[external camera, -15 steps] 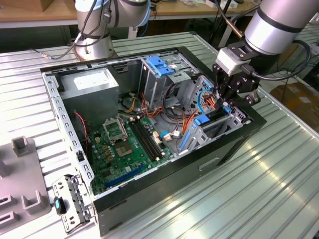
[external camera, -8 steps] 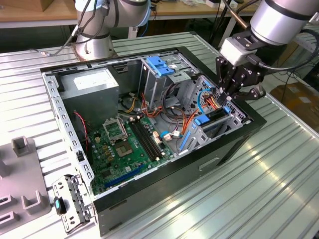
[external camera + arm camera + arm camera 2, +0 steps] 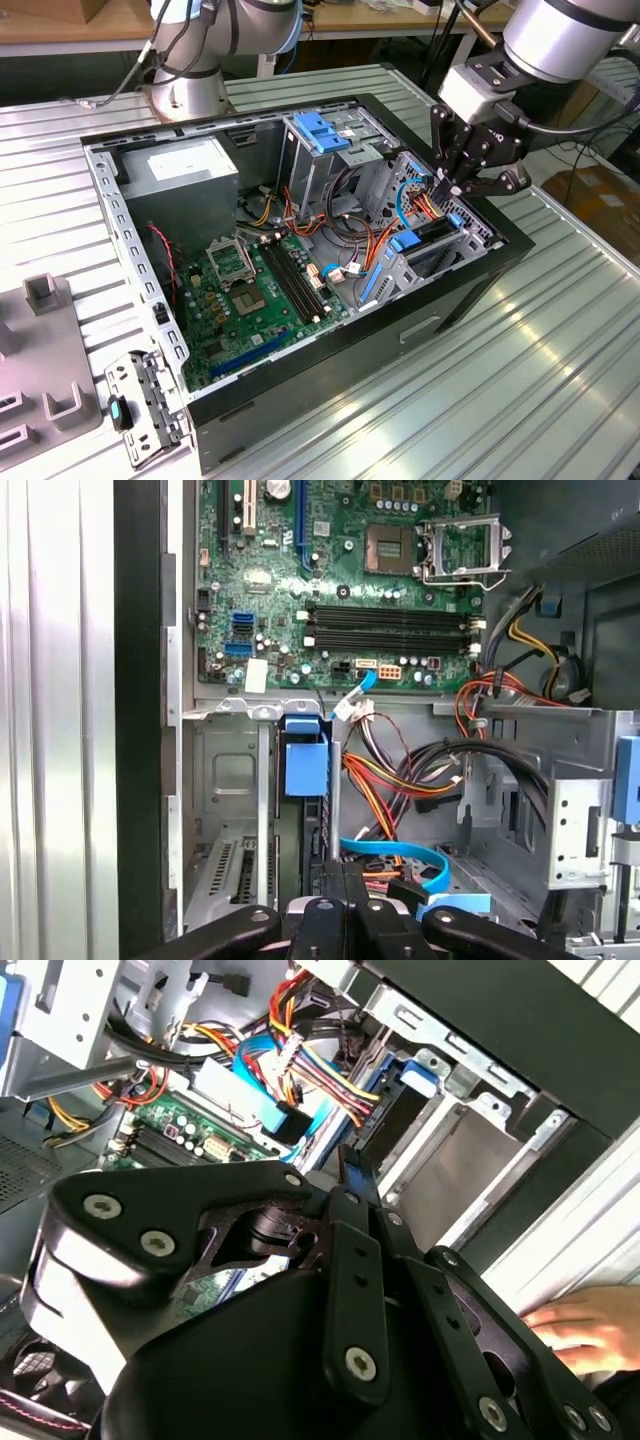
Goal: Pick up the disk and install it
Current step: 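Insert the second disk wire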
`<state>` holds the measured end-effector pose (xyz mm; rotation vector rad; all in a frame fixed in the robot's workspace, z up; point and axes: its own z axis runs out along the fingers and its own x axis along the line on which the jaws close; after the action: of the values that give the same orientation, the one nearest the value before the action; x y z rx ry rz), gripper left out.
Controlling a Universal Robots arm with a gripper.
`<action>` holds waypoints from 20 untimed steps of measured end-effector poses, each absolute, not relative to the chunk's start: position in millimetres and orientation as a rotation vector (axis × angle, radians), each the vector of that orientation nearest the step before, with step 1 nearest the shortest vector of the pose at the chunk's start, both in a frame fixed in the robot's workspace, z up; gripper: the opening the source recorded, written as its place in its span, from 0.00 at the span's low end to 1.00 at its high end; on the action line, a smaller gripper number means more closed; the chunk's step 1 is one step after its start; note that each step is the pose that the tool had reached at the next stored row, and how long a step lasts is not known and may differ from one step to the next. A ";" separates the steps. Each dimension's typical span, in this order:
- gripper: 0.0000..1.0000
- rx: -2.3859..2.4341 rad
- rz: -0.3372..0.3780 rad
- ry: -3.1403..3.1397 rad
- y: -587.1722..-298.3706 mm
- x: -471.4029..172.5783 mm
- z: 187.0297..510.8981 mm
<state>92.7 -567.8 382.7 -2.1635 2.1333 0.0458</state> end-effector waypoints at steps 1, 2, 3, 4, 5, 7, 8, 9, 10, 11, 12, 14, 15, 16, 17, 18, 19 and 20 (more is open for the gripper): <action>0.11 -2.164 0.046 2.133 -567.7 92.7 384.3; 0.11 -2.164 0.045 2.134 -567.2 92.7 387.8; 0.11 -2.170 0.035 2.139 -565.5 92.6 393.6; 0.11 -2.173 0.030 2.142 -564.2 92.6 395.0; 0.11 -2.176 0.029 2.144 -562.7 92.6 395.6; 0.11 -2.180 0.035 2.149 -559.3 92.6 395.8; 0.11 -2.183 0.041 2.153 -557.6 92.6 395.8; 0.11 -2.185 0.048 2.156 -556.0 92.7 395.8; 0.11 -2.188 0.053 2.159 -554.3 92.6 395.9; 0.11 -2.191 0.060 2.162 -552.0 92.7 395.8; 0.11 -2.200 0.066 2.172 -547.5 93.3 396.2; 0.11 -2.221 0.047 2.193 -545.5 95.0 397.7; 0.11 -2.230 0.039 2.203 -544.5 95.7 398.3; 0.11 -2.244 0.029 2.217 -540.6 97.1 398.9; 0.11 -2.249 0.030 2.221 -536.5 97.9 398.9; 0.11 -2.251 0.031 2.224 -533.5 98.6 398.8; 0.11 -2.253 0.031 2.226 -530.4 99.5 398.9; 0.11 -2.256 0.032 2.229 -527.4 100.7 398.9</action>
<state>100.7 -527.4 398.9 -2.2556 2.2287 0.0320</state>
